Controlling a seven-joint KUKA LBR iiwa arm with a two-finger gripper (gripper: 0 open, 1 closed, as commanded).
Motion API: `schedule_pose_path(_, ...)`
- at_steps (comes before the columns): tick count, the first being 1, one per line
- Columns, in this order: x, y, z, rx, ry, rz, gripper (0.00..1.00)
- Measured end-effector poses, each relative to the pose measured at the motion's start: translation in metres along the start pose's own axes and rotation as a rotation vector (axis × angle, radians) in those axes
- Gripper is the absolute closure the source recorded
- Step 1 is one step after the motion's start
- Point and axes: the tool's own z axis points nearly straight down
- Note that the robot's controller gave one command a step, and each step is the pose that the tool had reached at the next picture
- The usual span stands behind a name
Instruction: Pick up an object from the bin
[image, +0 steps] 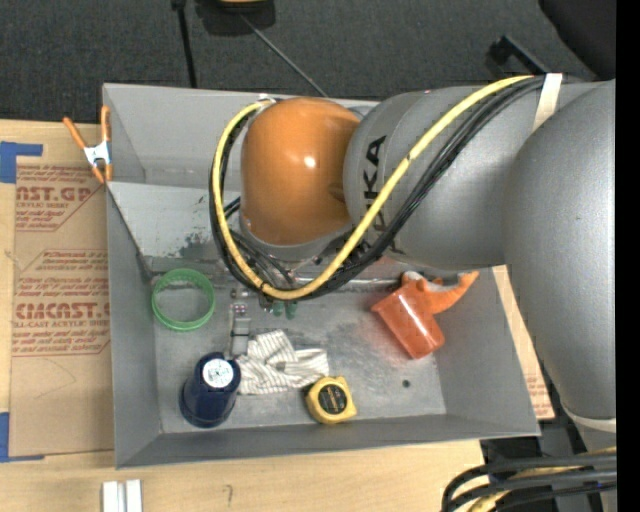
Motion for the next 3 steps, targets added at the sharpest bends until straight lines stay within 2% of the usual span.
schedule_pose_path(1, -0.001, -0.001, -0.005, -0.001, -0.007, 0.002, 0.00)
schedule_pose_path(2, 0.019, -0.025, -0.020, 0.000, -0.002, -0.073, 0.00)
schedule_pose_path(3, 0.030, -0.047, 0.014, 0.001, -0.015, -0.250, 0.00)
